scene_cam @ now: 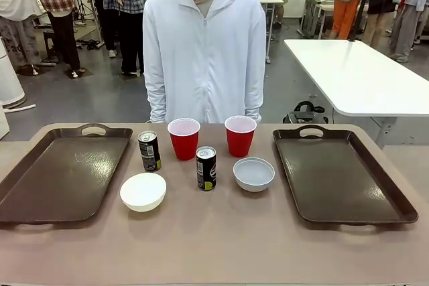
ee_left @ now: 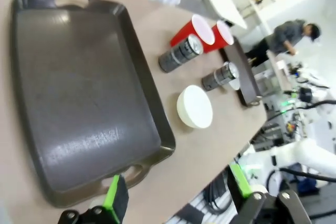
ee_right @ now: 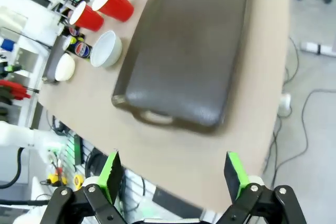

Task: Prepare tableware on both trays.
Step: Pick up a Picnic Bowl from the table and place it on a Handle tray.

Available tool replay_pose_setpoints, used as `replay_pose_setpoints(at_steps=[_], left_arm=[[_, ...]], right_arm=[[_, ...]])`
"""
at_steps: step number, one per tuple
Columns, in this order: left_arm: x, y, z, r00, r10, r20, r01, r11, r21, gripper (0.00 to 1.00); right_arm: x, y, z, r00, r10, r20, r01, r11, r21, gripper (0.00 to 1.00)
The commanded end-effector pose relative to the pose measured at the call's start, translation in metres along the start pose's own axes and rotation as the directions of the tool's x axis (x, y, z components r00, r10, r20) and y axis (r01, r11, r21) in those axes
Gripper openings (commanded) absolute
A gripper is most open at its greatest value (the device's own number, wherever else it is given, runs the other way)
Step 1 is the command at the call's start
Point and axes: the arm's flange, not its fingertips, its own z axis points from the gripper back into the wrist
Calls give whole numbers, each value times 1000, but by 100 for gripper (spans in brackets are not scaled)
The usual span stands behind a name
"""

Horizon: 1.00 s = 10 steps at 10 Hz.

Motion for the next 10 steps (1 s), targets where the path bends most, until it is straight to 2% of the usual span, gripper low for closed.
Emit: replay_pose_setpoints(at_steps=[1, 3, 5, 6, 10], left_arm=[[-24, -19, -3, 999, -36, 37, 36, 999, 15, 100], [-24, -19, -2, 999, -42, 28, 40, 998, 48, 100], [-23, -17, -11, 998, -54, -44, 58, 993, 102, 100], [0, -14, 15, 999, -33, 27, 33, 999, 36, 100], [1, -14, 11, 999, -37, 4, 37, 998, 48, 100]], right_arm=[[-127, 79, -63, 1000, 5, 9, -5, 999, -33, 100], [-126, 80, -61, 1000, 8, 3, -8, 999, -36, 100], [-116, 82, -69, 999, 37, -38, -39, 997, -67, 100], [-62, 20, 53, 1000, -18, -1, 18, 1000, -18, 100], [-60, 25, 54, 1000, -4, -7, 4, 1000, -21, 100]])
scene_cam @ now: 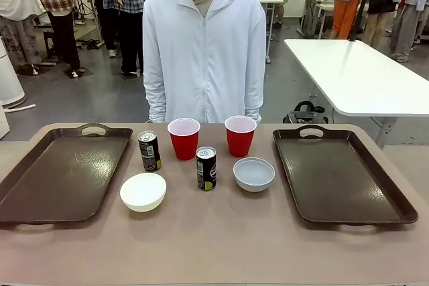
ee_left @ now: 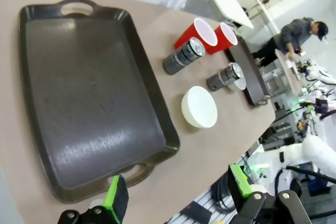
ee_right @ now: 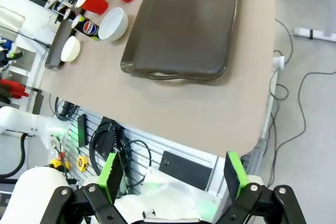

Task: Prepare tableware on both trays.
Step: Pick up a Picnic Bowl from the table and place it on a Handle tray.

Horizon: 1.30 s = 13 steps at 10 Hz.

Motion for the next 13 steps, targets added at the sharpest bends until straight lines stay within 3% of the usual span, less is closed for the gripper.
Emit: replay_pose_setpoints(at_steps=[1, 2, 4, 8, 9, 10, 13], left_arm=[[5, 9, -14, 995, 53, -84, -56, 998, -26, 100], [7, 17, -17, 980, 82, -181, -90, 995, -34, 100], [10, 33, -11, 964, 84, -254, -119, 984, -128, 100], [9, 52, 4, 976, 52, -211, -94, 976, -194, 100], [4, 51, 2, 981, 8, -193, -49, 976, -211, 100], [9, 43, 0, 967, 93, -236, -134, 977, -165, 100], [9, 43, 0, 967, 93, -236, -134, 977, -165, 100]], right_arm=[[12, -5, -8, 998, -55, -28, 60, 973, 223, 100], [20, -12, -7, 996, -84, -28, 88, 912, 400, 100], [23, -25, 0, 989, -125, -77, 146, 830, 539, 100], [21, -29, -8, 982, -133, -131, 181, 855, 486, 100], [22, -26, -9, 981, -156, -115, 194, 822, 535, 100], [22, -26, -9, 981, -156, -115, 194, 822, 535, 100], [22, -26, -9, 981, -156, -115, 194, 822, 535, 100]])
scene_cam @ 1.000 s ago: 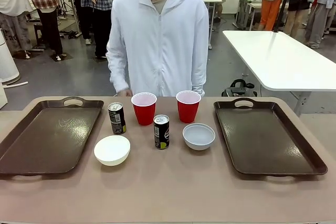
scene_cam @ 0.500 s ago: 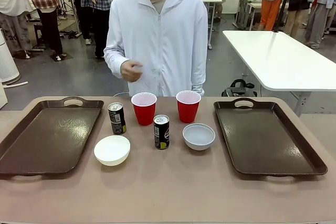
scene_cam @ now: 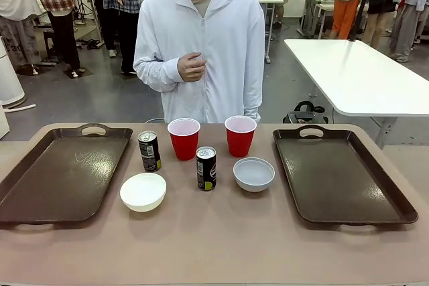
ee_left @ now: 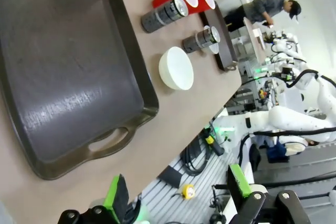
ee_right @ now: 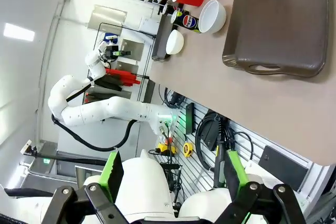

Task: Prepare tableware on both trays.
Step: Pick up a Picnic Bowl from the table and place it on a Handle tray.

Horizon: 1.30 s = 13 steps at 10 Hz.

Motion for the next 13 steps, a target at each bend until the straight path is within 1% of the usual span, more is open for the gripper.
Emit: replay_pose_setpoints(at_steps=[1, 11, 12, 13], left_arm=[[-1, -1, 1, 1000, 22, 5, -22, 1000, -2, 100], [-1, -1, 1, 1000, 22, 5, -22, 1000, -2, 100], [-1, -1, 1, 1000, 22, 5, -22, 1000, -2, 100], [-1, -1, 1, 1000, 22, 5, -22, 1000, -2, 100]], right_arm=[[-1, -1, -2, 1000, 20, 16, -21, 1000, 19, 100], [-1, -1, -2, 1000, 20, 16, -21, 1000, 19, 100], [0, 1, 0, 1000, 2, -2, -2, 1000, -1, 100], [7, 7, -5, 998, -69, 12, 69, 997, -16, 100]])
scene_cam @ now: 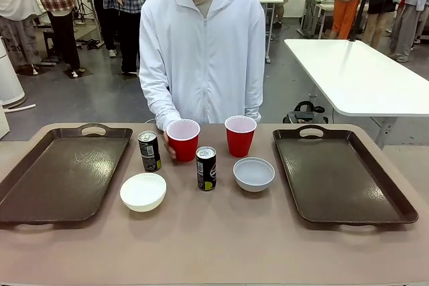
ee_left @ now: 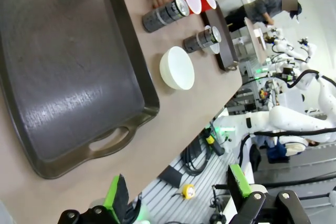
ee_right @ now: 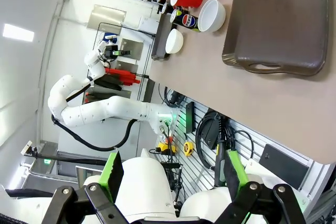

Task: Prepare tableware on both trays.
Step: Pick up a Picnic Bowl from the table and place it on a Handle tray.

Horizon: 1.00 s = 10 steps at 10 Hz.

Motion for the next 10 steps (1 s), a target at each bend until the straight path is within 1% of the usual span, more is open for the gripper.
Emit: replay_pose_setpoints(at_steps=[1, 2, 3, 4, 5, 6, 7, 8, 9, 10], left_arm=[[-1, -2, 1, 1000, 19, 5, -19, 1000, -6, 100], [-1, -2, 1, 1000, 19, 5, -19, 1000, -6, 100], [-1, -2, 1, 1000, 19, 5, -19, 1000, -6, 100], [-1, -2, 1, 1000, 19, 5, -19, 1000, -6, 100], [-1, -2, 1, 1000, 19, 5, -19, 1000, -6, 100], [-1, -2, 1, 1000, 19, 5, -19, 1000, -6, 100], [-1, -2, 1, 1000, 19, 5, -19, 1000, -6, 100], [-1, -2, 1, 1000, 19, 5, -19, 1000, -6, 100], [-1, -2, 1, 1000, 19, 5, -19, 1000, -6, 100], [-1, -2, 1, 1000, 19, 5, -19, 1000, -6, 100]], right_arm=[[18, 23, -10, 995, -98, 2, 98, 994, -56, 100], [38, 43, -20, 996, -91, -16, 90, 993, -74, 100], [67, 60, -35, 992, -126, -25, 123, 985, -122, 100], [93, 76, -57, 985, -158, -62, 144, 972, -188, 100], [117, 89, -84, 980, -171, -103, 137, 952, -274, 100], [137, 101, -124, 974, -184, -130, 120, 912, -392, 100], [148, 112, -163, 967, -206, -146, 107, 858, -503, 100], [149, 119, -199, 954, -237, -185, 97, 826, -555, 100], [153, 127, -239, 942, -257, -214, 69, 777, -626, 100], [153, 133, -264, 936, -273, -222, 56, 739, -671, 100]])
